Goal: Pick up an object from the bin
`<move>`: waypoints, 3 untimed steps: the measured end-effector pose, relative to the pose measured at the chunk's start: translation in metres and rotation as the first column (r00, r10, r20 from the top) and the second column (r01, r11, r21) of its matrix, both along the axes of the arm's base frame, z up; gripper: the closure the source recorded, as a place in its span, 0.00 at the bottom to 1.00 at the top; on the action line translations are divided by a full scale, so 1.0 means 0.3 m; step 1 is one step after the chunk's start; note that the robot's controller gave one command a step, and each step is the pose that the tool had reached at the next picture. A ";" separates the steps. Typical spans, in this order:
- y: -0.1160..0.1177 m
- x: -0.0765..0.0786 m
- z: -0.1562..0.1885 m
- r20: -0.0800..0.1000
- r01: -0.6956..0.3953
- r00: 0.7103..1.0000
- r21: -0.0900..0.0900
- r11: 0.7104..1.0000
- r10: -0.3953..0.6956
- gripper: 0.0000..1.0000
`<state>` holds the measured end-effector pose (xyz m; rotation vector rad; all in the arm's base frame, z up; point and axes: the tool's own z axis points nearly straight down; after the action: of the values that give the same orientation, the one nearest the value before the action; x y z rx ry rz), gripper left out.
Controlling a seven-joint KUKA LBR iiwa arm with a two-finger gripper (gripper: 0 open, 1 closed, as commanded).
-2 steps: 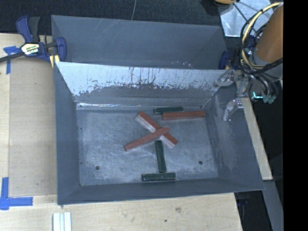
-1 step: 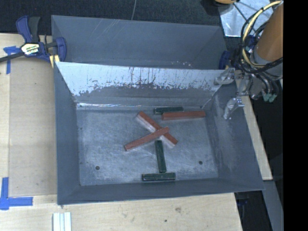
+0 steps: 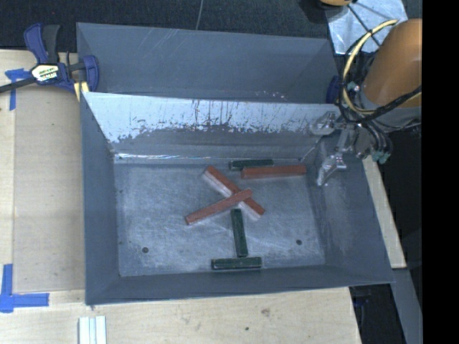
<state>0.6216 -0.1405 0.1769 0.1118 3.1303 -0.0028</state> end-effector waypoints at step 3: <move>0.036 -0.061 -0.313 0.029 0.215 0.976 -0.001 0.977 -0.215 1.00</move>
Offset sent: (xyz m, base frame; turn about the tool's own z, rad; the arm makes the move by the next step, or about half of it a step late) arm 0.0000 0.0000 0.0000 0.0000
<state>0.6034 -0.1298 0.0830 0.4458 3.0717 -0.0087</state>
